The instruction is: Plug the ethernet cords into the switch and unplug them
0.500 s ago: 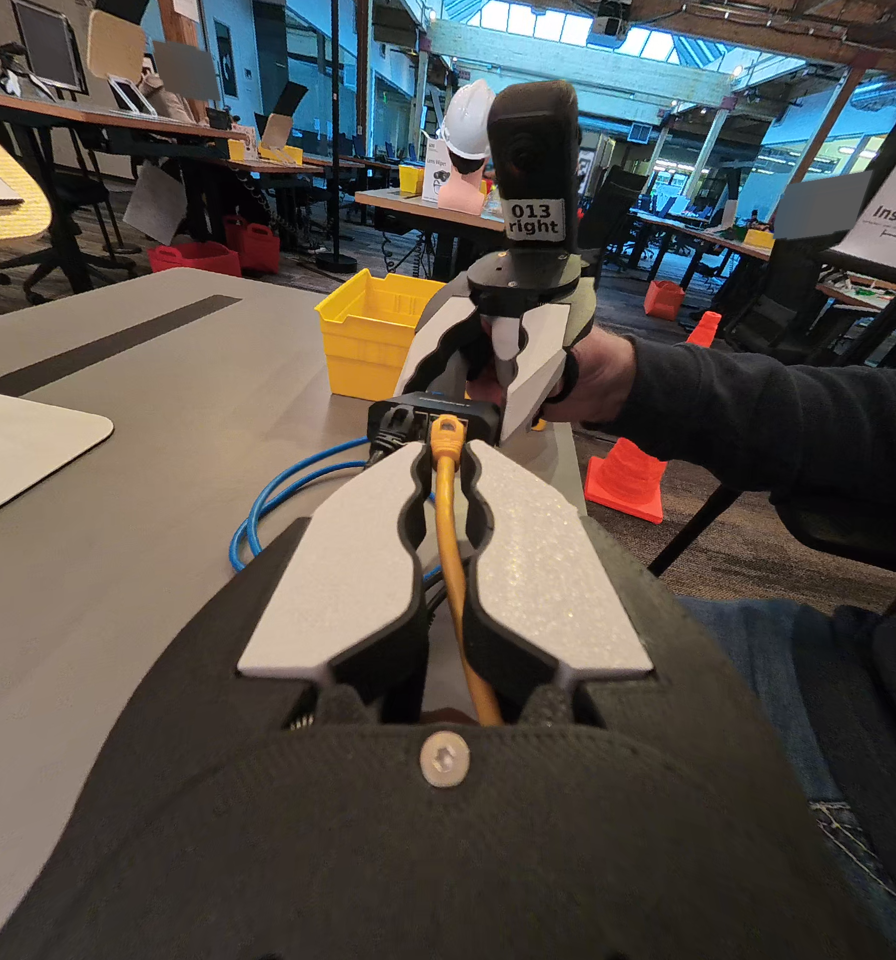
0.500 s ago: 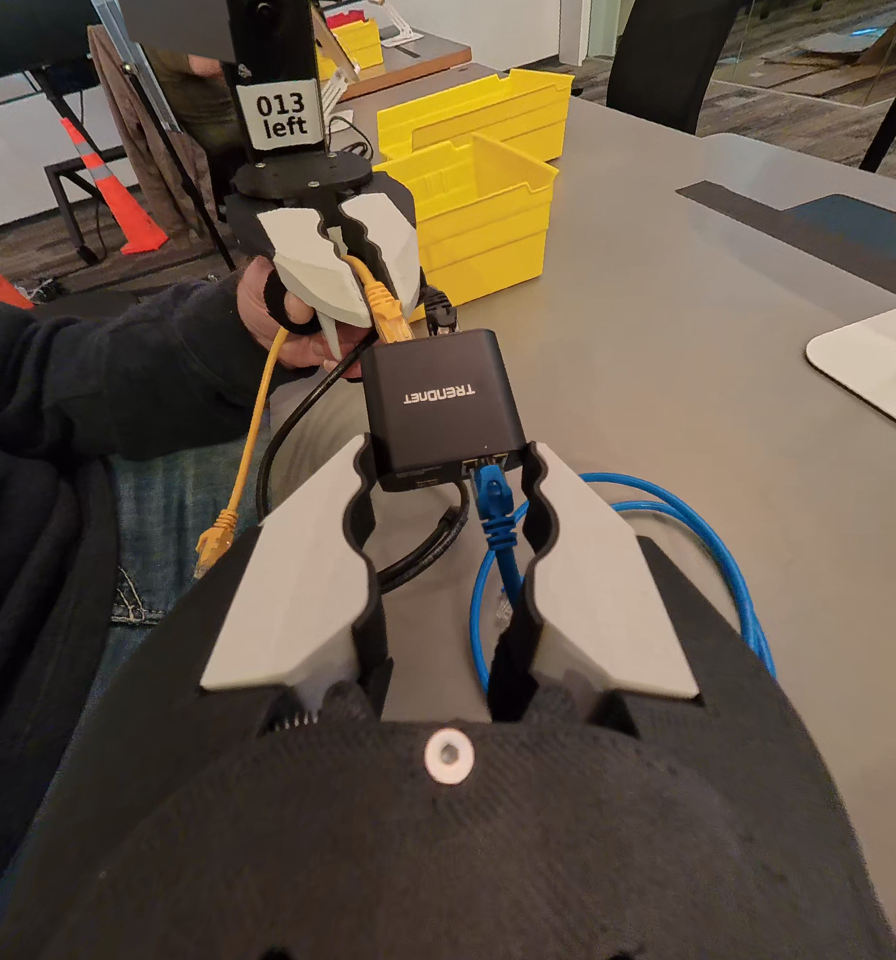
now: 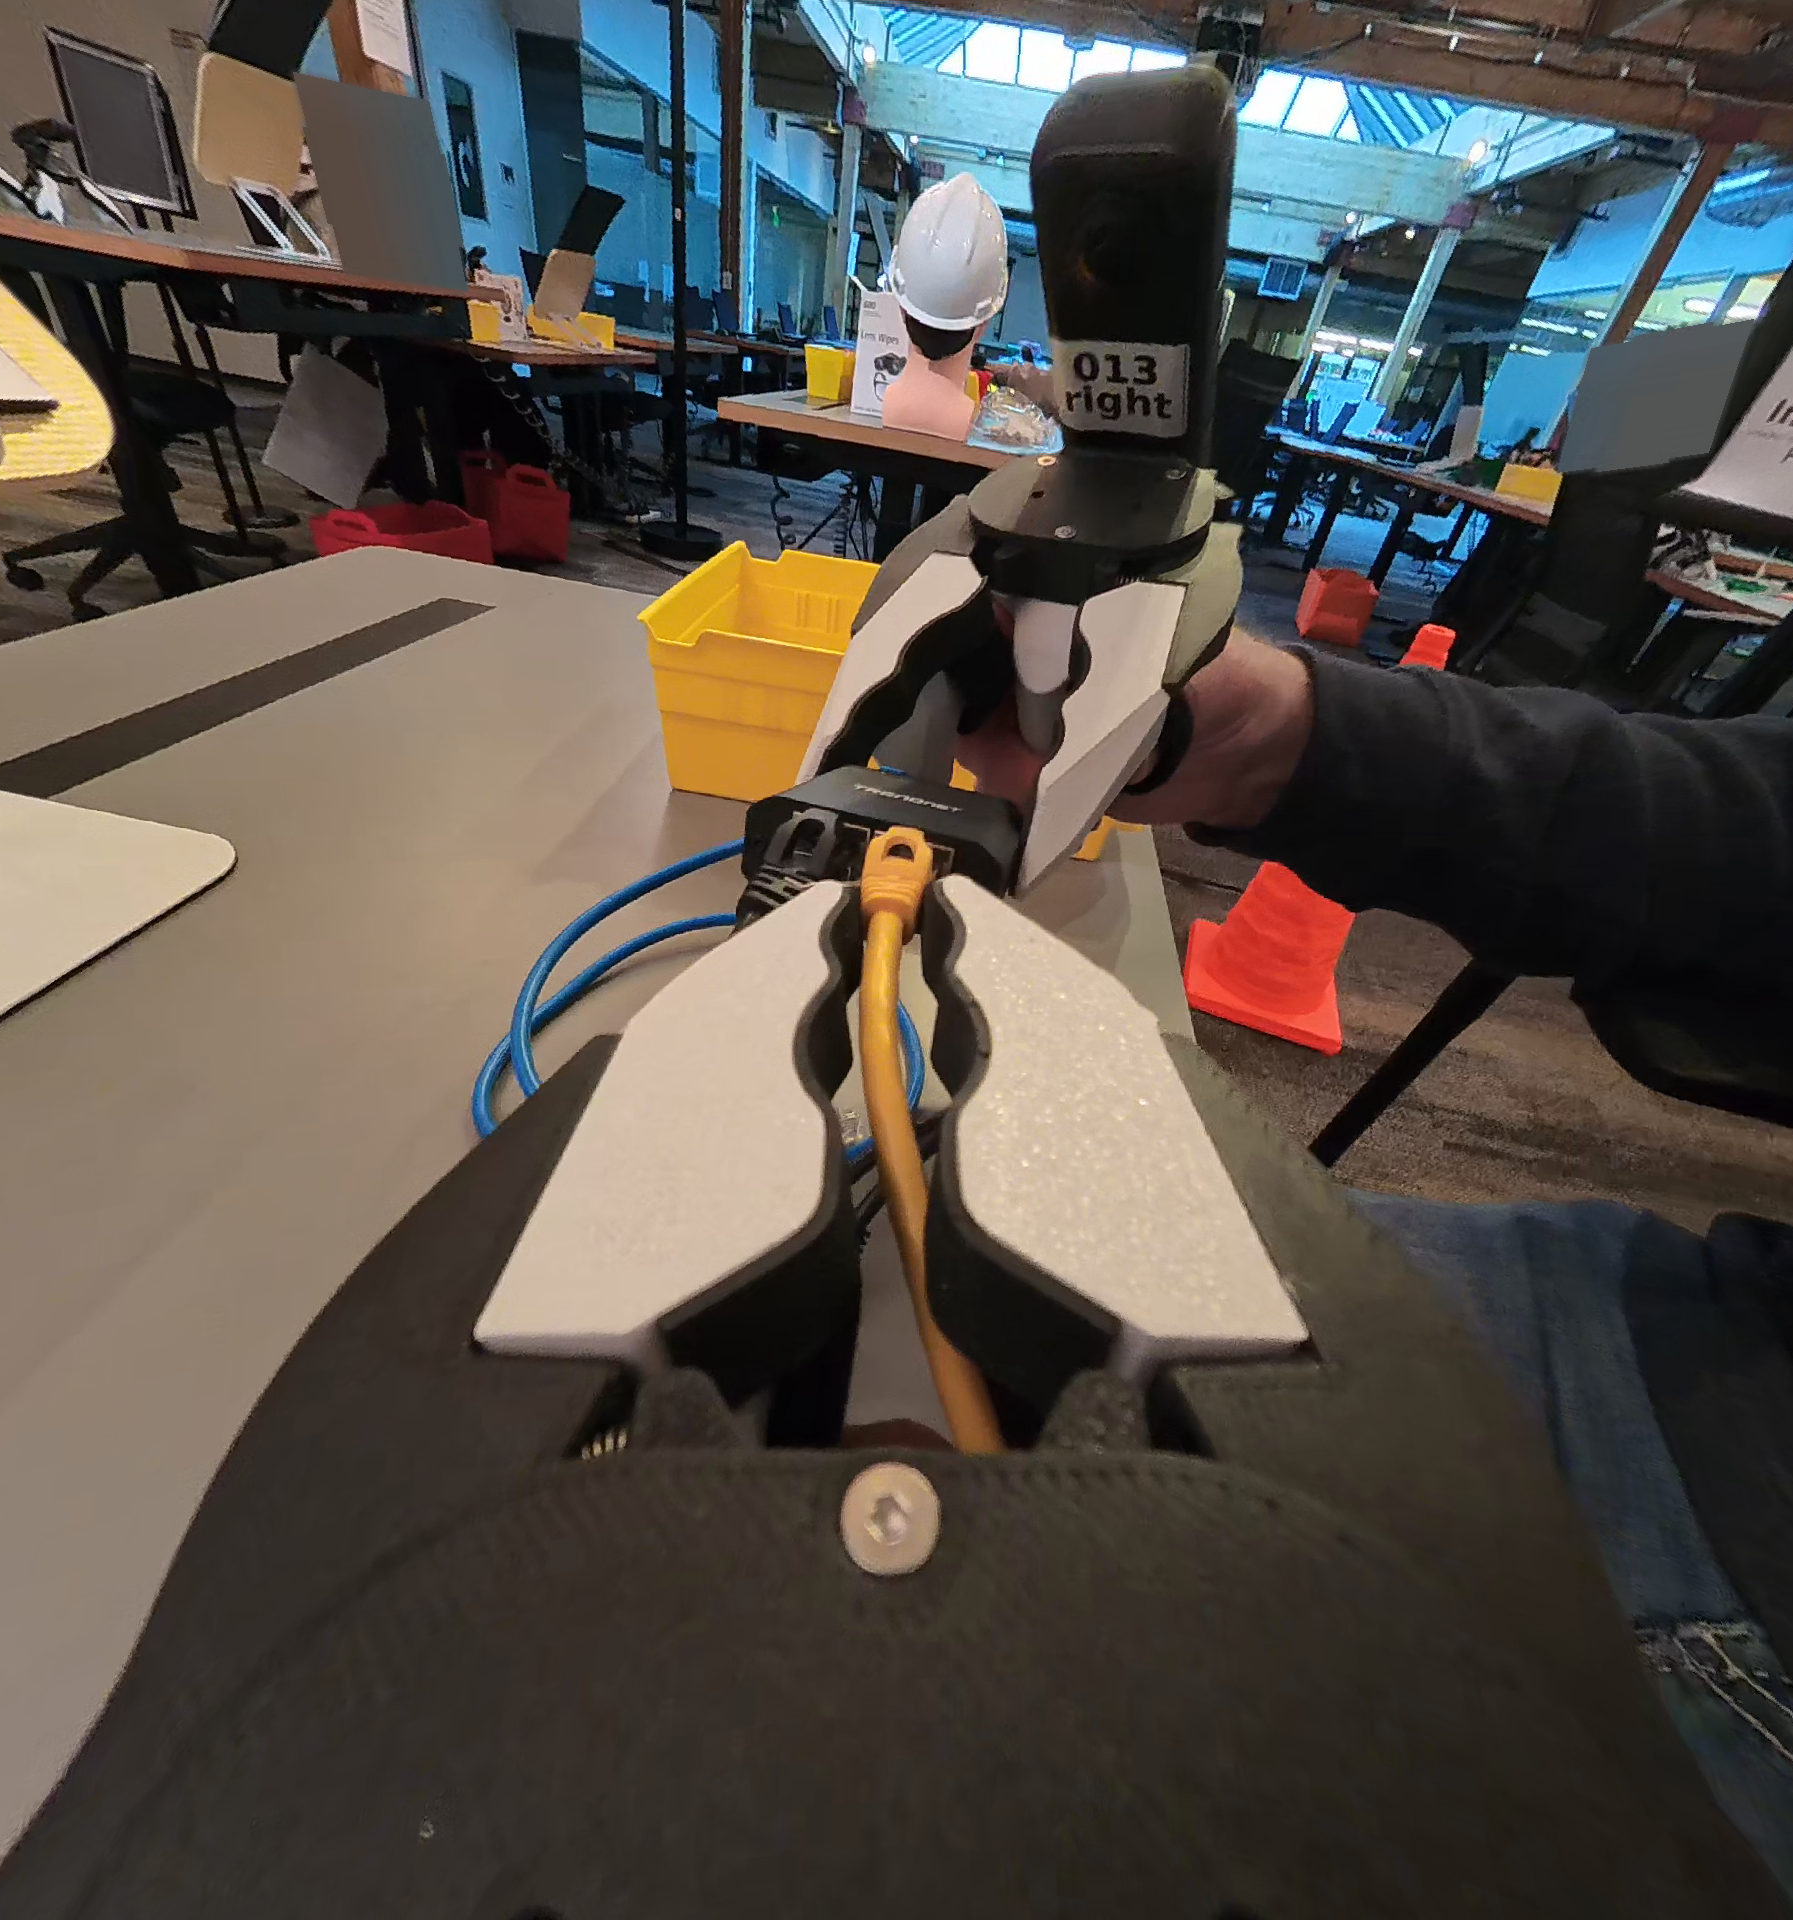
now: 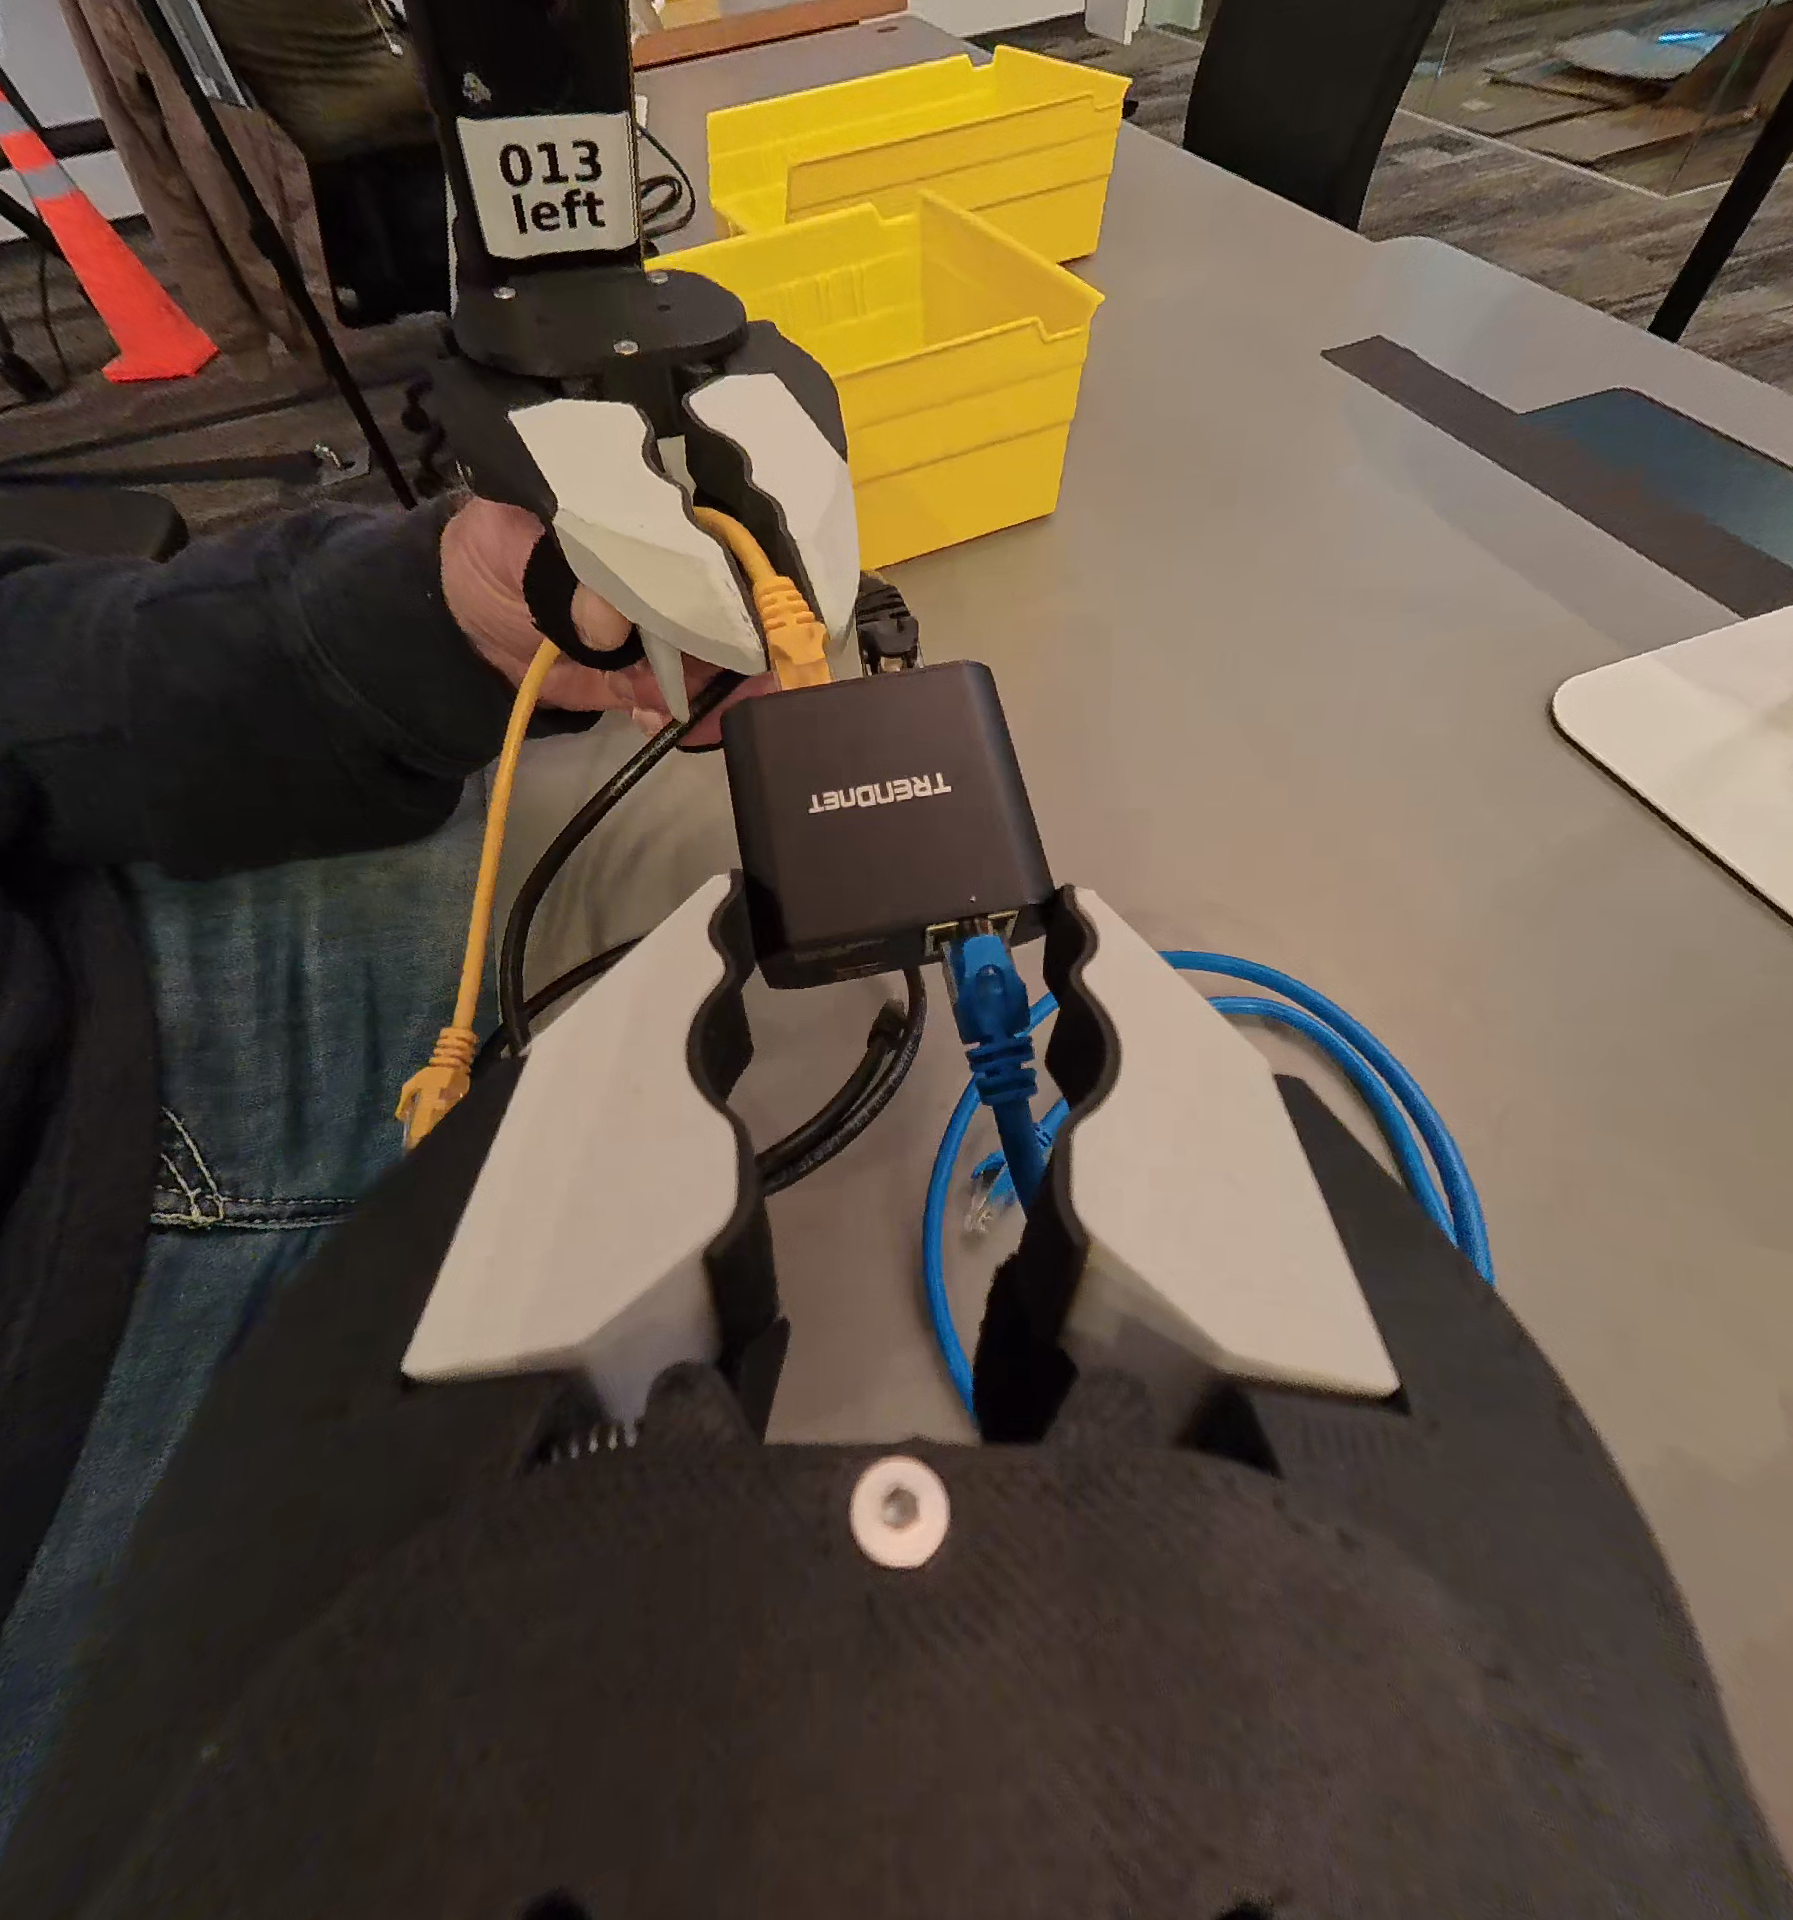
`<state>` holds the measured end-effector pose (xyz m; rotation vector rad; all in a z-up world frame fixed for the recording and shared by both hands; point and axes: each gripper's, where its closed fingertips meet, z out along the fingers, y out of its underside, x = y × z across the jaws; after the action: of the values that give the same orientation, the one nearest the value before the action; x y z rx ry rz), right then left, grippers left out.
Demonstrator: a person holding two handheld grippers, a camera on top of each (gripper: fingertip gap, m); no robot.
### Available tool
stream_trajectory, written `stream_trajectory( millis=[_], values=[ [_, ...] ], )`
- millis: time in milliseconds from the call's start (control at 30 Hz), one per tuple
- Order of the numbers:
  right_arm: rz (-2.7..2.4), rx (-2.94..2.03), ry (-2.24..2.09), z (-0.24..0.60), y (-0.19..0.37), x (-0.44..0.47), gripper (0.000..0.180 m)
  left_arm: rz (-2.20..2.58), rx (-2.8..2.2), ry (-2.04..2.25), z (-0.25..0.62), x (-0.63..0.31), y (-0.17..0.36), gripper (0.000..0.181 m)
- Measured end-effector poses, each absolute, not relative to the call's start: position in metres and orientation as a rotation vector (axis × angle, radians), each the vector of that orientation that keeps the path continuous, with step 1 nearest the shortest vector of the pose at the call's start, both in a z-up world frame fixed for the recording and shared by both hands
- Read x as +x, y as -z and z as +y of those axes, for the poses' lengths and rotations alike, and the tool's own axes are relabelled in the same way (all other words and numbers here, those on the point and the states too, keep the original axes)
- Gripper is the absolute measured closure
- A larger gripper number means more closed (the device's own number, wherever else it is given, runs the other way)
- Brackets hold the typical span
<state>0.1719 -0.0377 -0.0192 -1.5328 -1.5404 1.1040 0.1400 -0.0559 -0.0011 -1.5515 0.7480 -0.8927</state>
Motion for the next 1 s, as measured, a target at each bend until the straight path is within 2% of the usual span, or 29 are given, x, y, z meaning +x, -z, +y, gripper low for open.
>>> stream_trajectory(
  millis=[533, 1000],
  values=[
    [-1.655, -1.509, -0.775, -0.035, 0.025, 0.163, 0.123, 0.829, -1.614, 0.752, -0.055, 0.128, 0.013, 0.169],
    [-1.620, -1.528, -0.745, -0.032, 0.023, 0.161, 0.123, 0.718, -1.569, 0.682, -0.055, 0.099, -0.005, 0.168]
  ],
)
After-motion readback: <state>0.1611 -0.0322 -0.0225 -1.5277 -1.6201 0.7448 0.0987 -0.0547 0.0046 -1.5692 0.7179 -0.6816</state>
